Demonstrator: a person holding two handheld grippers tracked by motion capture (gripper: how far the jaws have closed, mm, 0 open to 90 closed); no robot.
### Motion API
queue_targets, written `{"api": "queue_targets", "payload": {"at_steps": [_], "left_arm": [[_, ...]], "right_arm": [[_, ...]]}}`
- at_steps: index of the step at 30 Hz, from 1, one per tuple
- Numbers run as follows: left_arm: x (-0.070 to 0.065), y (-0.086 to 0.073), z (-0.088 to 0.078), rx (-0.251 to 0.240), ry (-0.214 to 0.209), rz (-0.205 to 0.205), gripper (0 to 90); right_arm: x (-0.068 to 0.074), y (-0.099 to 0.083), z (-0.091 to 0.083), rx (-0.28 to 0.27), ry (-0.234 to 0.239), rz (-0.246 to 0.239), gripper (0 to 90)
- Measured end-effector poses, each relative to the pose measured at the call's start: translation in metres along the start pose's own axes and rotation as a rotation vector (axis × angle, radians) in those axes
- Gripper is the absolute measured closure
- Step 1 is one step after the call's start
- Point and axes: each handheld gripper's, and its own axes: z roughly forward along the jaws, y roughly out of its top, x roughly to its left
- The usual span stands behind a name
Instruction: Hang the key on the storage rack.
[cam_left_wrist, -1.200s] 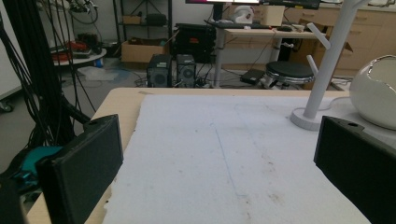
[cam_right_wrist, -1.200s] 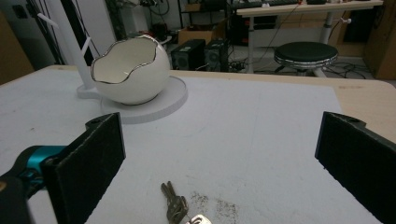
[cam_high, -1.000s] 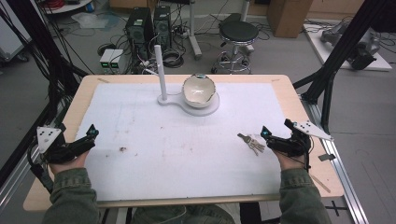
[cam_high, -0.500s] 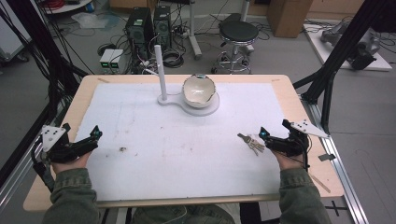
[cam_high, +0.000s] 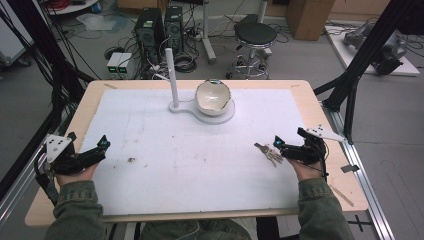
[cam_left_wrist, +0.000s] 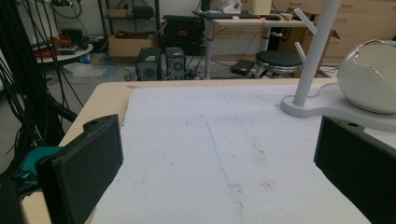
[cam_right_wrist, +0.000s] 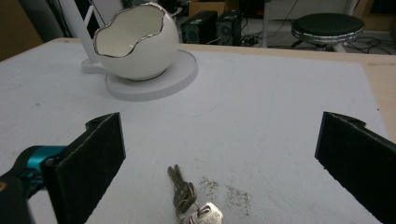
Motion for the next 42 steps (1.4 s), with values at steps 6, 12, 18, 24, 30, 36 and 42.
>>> {"api": "queue_targets", "payload": {"at_steps": [6, 12, 18, 24, 30, 36, 42], "left_arm": [[-0.001, 0.0, 0.0, 0.0, -0.008, 0.002, 1.7], [-0.002, -0.001, 0.001, 0.012, -0.015, 0.007, 1.7], [-0.002, 0.0, 0.001, 0.01, -0.015, 0.005, 1.7], [-0.002, -0.001, 0.002, 0.014, -0.02, 0.006, 1.7], [-0.003, -0.001, 0.001, 0.014, -0.025, 0.009, 1.7], [-0.002, -0.001, 0.002, 0.023, -0.027, 0.006, 1.7], [-0.002, -0.002, 0.002, 0.026, -0.032, 0.001, 1.7]], "right_arm": [[0.0, 0.002, 0.006, 0.019, 0.01, -0.012, 0.6], [0.002, 0.009, 0.015, 0.046, 0.022, -0.051, 0.7], [0.005, 0.01, 0.028, 0.127, 0.052, -0.083, 0.7], [0.008, 0.011, 0.039, 0.18, 0.071, -0.118, 0.7], [0.006, 0.015, 0.043, 0.205, 0.093, -0.112, 0.6], [0.006, 0.02, 0.046, 0.243, 0.13, -0.114, 0.6], [0.007, 0.022, 0.055, 0.314, 0.179, -0.132, 0.7]]}}
